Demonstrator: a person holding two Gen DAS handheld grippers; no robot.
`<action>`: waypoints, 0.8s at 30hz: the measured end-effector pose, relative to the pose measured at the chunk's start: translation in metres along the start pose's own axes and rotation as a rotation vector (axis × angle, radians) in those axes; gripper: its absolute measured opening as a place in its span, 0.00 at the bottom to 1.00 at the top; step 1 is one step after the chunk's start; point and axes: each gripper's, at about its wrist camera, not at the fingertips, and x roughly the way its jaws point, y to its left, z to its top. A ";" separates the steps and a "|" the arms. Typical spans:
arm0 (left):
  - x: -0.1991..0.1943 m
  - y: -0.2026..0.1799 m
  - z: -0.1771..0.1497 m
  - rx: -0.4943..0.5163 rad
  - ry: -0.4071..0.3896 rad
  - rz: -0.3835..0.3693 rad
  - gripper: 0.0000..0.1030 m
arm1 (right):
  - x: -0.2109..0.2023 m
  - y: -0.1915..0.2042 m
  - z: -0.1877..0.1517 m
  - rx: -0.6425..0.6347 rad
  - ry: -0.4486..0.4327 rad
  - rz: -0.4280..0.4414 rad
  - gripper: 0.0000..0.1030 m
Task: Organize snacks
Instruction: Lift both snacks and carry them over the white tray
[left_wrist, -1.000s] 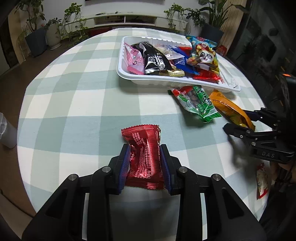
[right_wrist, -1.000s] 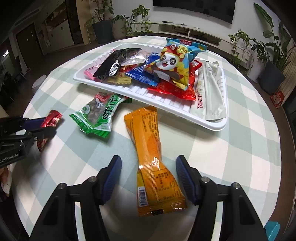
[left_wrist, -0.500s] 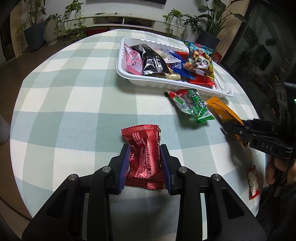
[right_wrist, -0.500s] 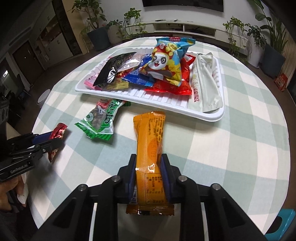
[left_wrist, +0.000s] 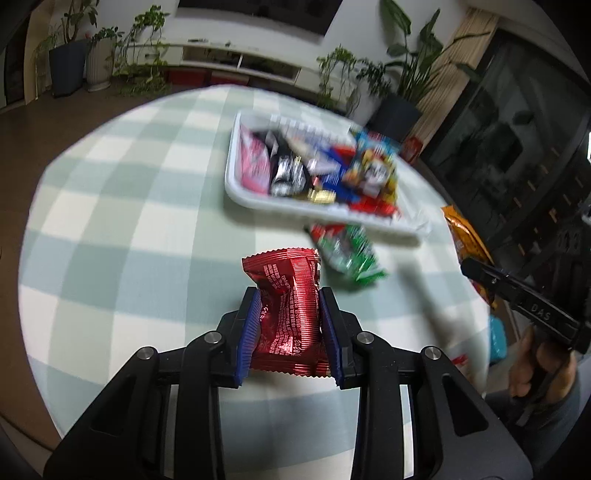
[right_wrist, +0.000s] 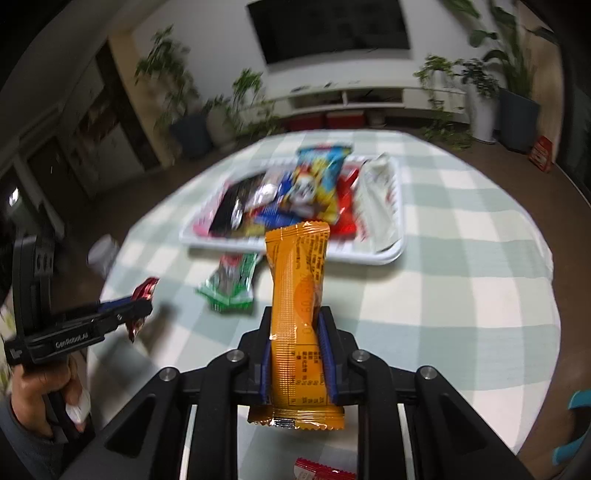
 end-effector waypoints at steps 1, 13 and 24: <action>-0.006 -0.002 0.007 0.003 -0.018 -0.004 0.29 | -0.006 -0.003 0.004 0.019 -0.027 0.002 0.23; 0.021 -0.020 0.131 0.094 -0.093 0.046 0.29 | 0.012 0.032 0.088 0.035 -0.123 0.070 0.23; 0.108 -0.013 0.160 0.121 -0.034 0.050 0.29 | 0.101 0.049 0.144 -0.003 -0.039 -0.022 0.23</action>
